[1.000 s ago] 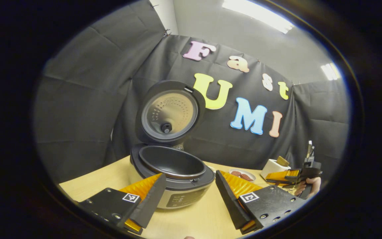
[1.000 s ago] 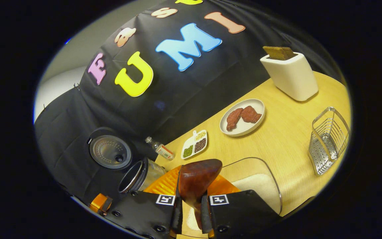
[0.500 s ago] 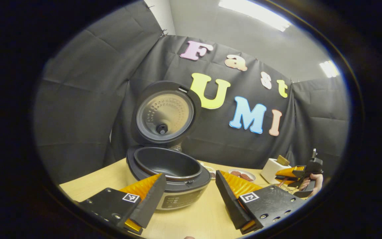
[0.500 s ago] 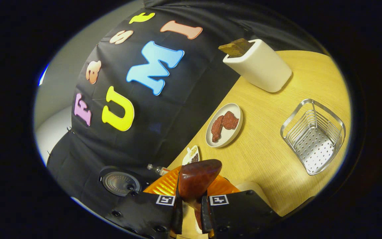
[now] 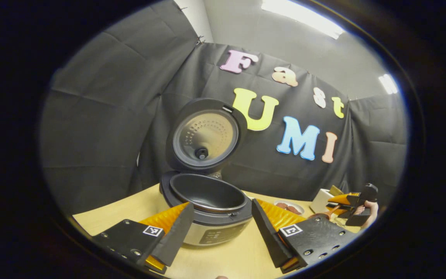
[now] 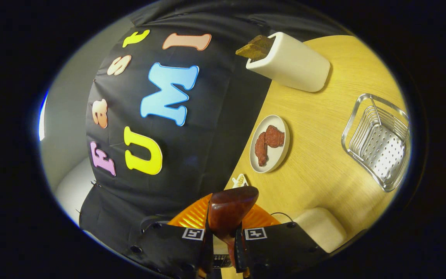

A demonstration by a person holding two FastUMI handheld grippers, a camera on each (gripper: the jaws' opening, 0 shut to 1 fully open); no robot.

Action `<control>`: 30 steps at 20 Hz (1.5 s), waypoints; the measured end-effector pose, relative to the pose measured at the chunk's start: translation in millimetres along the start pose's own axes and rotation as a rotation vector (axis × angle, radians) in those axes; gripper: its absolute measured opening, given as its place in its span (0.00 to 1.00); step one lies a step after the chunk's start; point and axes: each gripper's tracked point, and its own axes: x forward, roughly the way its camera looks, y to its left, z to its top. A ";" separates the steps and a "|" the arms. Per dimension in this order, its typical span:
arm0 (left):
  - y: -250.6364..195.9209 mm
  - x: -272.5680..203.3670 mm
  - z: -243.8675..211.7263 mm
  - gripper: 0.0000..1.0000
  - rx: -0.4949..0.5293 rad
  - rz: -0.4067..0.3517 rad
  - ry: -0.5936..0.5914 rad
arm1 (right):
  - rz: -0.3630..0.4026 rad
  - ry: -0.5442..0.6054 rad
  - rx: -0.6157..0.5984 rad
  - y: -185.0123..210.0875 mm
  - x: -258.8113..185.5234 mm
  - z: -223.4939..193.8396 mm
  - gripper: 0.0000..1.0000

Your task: Close the left gripper, press the button to open the rice cooker; take a wooden spoon from the chopstick holder with the right hand, scoop a spoonful of rice and pour it into the rice cooker, then put the wooden spoon back into the chopstick holder.

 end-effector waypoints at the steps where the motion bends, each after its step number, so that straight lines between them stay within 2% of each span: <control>1: 0.1 -0.3 0.5 0.93 -0.003 0.002 -0.004 | 0.010 -0.006 0.024 7.1 0.8 0.0 0.23; 8: 8.1 1.7 3.6 0.93 -0.029 0.025 -0.021 | 0.080 0.030 0.079 59.1 26.1 -24.4 0.23; 9: 9.3 0.8 4.2 0.93 -0.029 0.030 -0.025 | 0.089 0.035 0.086 67.0 29.9 -28.9 0.20; 10: 10.9 0.7 4.4 0.93 -0.030 0.034 -0.030 | 0.095 0.041 0.090 73.8 34.3 -33.4 0.23; 13: 15.5 2.1 6.2 0.90 -0.037 0.046 -0.040 | 0.117 0.070 0.121 94.5 46.5 -49.3 0.23; 14: 20.6 0.7 8.4 0.93 -0.040 0.049 -0.042 | 0.121 0.076 0.139 100.4 51.0 -53.6 0.23; 15: 27.0 -2.7 10.7 0.90 -0.042 0.054 -0.045 | 0.123 0.080 0.146 106.7 56.5 -58.0 0.23; 17: 42.3 -12.8 10.9 0.93 -0.044 0.066 -0.050 | 0.129 0.095 0.121 118.3 70.0 -72.5 0.23; 20: 62.4 -21.9 13.2 0.90 -0.043 0.092 -0.060 | 0.122 0.138 0.102 129.8 92.4 -101.2 0.23; 21: 67.2 -25.5 15.8 0.93 -0.045 0.099 -0.062 | 0.123 0.151 0.106 136.3 100.6 -112.7 0.23; 24: 83.1 -33.0 22.0 0.93 -0.042 0.125 -0.077 | 0.129 0.212 0.081 153.8 123.4 -153.5 0.23; 26: 92.0 -38.3 23.7 0.90 -0.042 0.145 -0.088 | 0.136 0.248 0.032 166.8 136.2 -180.0 0.23; 27: 95.8 -41.0 23.8 0.93 -0.047 0.151 -0.090 | 0.137 0.265 -0.005 170.9 140.6 -193.1 0.23; 30: 106.3 -48.5 22.3 0.93 -0.066 0.167 -0.099 | 0.129 0.270 -0.108 178.0 154.7 -220.3 0.19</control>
